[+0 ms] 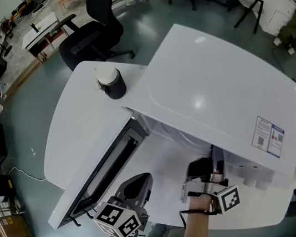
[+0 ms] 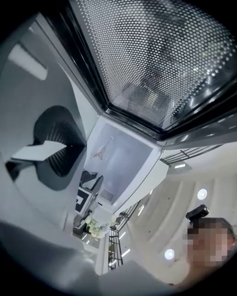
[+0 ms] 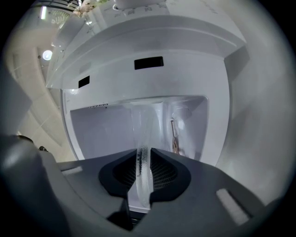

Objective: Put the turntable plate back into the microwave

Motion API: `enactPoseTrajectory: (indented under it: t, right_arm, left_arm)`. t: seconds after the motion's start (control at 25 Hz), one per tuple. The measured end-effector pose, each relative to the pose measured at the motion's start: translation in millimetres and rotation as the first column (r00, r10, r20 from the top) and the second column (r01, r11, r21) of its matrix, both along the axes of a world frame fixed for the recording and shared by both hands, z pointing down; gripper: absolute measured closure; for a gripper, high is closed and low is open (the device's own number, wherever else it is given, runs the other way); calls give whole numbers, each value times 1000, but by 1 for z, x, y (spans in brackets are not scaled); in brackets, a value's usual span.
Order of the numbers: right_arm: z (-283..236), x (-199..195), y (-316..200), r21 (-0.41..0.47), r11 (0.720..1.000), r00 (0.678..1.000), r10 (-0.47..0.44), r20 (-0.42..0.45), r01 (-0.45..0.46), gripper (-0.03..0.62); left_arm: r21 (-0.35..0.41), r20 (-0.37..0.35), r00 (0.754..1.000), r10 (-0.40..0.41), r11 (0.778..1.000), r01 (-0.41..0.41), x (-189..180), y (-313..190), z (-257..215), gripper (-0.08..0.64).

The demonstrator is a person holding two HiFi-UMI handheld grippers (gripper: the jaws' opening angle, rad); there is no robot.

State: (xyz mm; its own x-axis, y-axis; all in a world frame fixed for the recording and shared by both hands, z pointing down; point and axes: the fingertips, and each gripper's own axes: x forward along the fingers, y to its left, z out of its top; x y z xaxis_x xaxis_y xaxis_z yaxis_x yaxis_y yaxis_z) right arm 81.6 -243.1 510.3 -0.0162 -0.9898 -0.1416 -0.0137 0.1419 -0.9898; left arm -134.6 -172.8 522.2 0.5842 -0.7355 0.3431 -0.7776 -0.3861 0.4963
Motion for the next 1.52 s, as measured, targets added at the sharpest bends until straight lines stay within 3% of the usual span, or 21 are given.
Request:
enactPoseTrajectory:
  t: [1.16,1.52]
  right_arm:
    - [11,12,-33,-73,995,997,71,3,-71,529]
    - [12,11,-34,-100,991,995,77,-65,-83,529]
  left_arm:
    - [-16,-27,999,-37,999,36,-3,-6,5,560]
    - [-20,-31,999,-37,999,36,-2,-10,4,560]
